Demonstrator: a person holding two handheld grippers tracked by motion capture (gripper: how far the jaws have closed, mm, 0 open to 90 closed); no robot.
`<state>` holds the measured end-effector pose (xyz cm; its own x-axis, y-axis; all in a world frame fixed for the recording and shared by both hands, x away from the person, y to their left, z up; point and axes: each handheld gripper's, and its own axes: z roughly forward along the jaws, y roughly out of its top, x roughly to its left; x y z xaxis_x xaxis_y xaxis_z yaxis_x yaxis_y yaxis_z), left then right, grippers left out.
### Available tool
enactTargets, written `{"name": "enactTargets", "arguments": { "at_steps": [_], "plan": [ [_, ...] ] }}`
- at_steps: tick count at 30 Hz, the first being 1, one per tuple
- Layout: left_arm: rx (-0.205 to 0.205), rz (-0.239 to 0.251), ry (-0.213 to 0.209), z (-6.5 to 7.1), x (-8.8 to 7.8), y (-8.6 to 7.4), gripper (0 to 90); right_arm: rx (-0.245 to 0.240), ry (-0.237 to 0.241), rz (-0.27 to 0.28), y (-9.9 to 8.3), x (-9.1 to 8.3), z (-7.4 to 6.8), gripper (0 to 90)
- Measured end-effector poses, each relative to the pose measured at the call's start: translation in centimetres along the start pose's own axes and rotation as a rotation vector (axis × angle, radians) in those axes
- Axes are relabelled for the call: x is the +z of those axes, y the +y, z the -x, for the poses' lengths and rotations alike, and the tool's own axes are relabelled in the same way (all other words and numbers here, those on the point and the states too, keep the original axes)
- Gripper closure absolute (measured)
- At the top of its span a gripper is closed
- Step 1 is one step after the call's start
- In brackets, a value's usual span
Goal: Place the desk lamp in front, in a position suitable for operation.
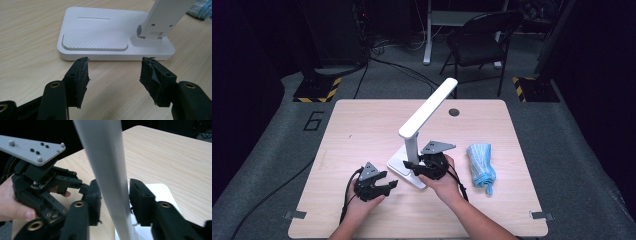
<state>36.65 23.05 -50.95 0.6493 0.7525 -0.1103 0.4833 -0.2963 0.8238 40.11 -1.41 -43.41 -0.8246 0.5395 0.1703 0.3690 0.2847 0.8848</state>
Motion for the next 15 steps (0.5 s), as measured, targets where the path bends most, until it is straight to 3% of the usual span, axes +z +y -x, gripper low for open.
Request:
{"name": "enactTargets", "arguments": {
  "at_steps": [5, 9, 15],
  "plan": [
    [0.015, -0.018, -0.020, 0.4, -0.1, 0.1, 39.3, -0.026, -0.040, 0.008, -0.6, -1.3, 0.1, 51.7],
    [0.018, 0.003, -0.035, 0.8, -0.6, 0.7, 39.3, -0.015, -0.031, 0.002, -1.4, -2.4, 0.4, 48.9],
    [0.009, 0.046, -0.061, 1.4, -1.1, 2.2, 40.6, -0.041, -0.069, -0.009, -2.6, -3.9, 1.0, 48.4]
  ]
}}
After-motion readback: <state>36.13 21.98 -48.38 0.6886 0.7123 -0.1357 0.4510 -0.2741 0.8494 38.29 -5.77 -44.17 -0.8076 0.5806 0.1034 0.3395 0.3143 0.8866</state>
